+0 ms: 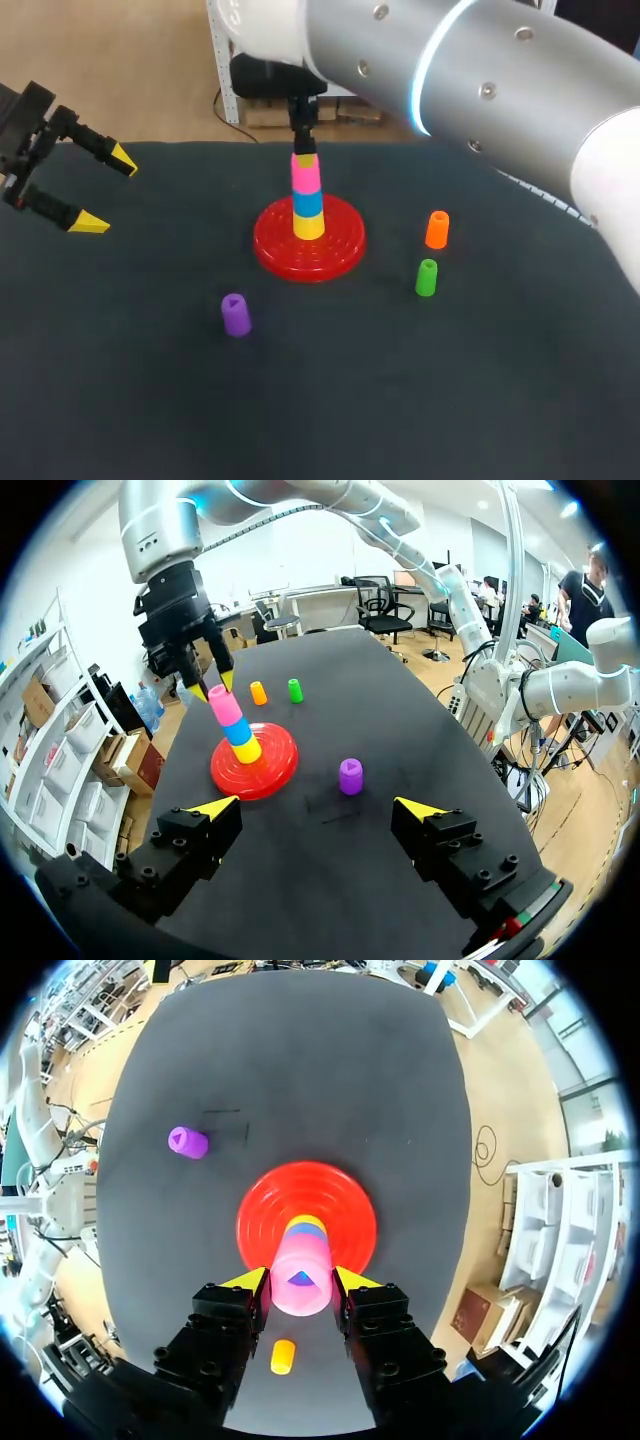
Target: Pick up and stack the cylinders on the red base in this order: pink,purple,orange,green
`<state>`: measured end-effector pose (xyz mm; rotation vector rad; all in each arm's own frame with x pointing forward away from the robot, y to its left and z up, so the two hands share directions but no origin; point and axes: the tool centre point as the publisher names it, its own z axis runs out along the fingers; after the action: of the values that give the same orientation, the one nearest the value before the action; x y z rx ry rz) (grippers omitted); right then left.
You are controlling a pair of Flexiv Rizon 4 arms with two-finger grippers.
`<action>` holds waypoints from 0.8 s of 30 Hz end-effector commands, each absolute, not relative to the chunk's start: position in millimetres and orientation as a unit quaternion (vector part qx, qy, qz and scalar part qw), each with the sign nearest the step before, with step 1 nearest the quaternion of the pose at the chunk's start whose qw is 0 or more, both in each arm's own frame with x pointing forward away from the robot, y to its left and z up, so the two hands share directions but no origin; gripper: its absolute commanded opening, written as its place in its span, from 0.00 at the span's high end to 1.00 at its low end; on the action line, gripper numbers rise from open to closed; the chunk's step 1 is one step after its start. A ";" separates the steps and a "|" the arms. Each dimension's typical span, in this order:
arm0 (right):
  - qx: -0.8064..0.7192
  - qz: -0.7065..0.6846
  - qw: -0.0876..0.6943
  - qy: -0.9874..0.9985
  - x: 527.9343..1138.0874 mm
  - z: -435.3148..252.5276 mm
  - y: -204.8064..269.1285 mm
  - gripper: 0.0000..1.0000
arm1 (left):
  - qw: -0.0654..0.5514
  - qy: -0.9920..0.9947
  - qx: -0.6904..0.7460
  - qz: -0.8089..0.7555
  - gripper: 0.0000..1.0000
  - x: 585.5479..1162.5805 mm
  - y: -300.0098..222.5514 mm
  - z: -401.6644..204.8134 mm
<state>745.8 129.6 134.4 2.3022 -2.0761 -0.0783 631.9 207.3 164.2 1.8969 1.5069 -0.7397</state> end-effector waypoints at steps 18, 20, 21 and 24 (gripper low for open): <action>0.779 0.083 -0.004 -0.622 707.9 171.8 166.6 0.00 | 0.300 0.567 0.715 -0.278 0.00 631.8 207.8 163.2; 0.792 0.090 -0.014 -0.604 697.2 174.7 175.0 0.00 | 0.300 0.567 0.715 -0.278 0.00 631.8 207.8 163.2; 0.797 0.079 -0.024 -0.598 692.0 174.4 178.6 0.00 | 0.300 0.567 0.715 -0.278 0.00 631.8 207.8 163.2; 0.811 0.056 -0.030 -0.581 677.6 169.0 186.9 0.00 | 0.300 0.567 0.715 -0.278 0.00 631.8 207.8 163.2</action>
<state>698.1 197.0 174.5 2.4874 -1.8208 0.0940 631.9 207.3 164.2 1.8970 1.5070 -0.7397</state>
